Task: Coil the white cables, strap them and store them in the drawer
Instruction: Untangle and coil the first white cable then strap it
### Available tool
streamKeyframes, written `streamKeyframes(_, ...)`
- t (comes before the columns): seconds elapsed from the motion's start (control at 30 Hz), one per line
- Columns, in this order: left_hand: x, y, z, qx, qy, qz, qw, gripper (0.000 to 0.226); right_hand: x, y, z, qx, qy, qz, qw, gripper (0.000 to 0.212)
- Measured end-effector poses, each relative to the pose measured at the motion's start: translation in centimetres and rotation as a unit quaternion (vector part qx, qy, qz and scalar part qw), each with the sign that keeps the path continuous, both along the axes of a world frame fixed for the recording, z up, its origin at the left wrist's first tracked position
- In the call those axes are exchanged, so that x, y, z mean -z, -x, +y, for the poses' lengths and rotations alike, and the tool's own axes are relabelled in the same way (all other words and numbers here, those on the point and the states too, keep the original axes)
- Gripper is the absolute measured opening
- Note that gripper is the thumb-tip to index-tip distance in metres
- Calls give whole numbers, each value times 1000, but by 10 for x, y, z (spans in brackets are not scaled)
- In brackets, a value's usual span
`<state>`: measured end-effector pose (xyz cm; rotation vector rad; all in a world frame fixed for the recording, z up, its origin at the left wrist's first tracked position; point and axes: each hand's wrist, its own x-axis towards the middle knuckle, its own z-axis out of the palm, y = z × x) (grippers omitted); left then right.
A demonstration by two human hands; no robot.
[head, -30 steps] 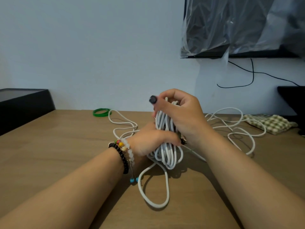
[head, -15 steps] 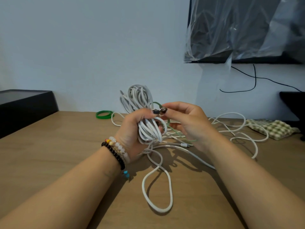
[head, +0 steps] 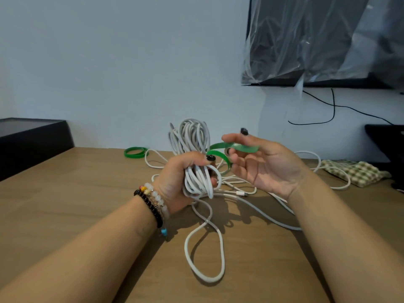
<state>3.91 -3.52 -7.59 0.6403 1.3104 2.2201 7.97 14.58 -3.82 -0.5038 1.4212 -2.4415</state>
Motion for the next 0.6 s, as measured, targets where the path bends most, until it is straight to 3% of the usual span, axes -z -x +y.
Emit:
streamKeyframes(0.13, -1, 2, -1, 9, -19, -4, 1000, 51, 0, 0, 1, -48, 32, 38, 998, 39)
streamKeyframes(0.23, -2, 0, -2, 40, -17, -13, 999, 51, -1, -2, -7, 65, -27, 58, 996, 17)
streamKeyframes(0.37, -4, -5, 0, 72, 13, -7, 997, 39, 0, 5, -8, 186, -15, 60, 981, 4)
streamKeyframes(0.5, -2, -6, 5, 25, 116, 35, 992, 34, 0, 12, -5, 343, -10, 77, 936, 10)
streamKeyframes(0.6, -3, -7, 7, 12, 134, 44, 990, 18, -3, 10, -6, 399, 80, 65, 911, 16)
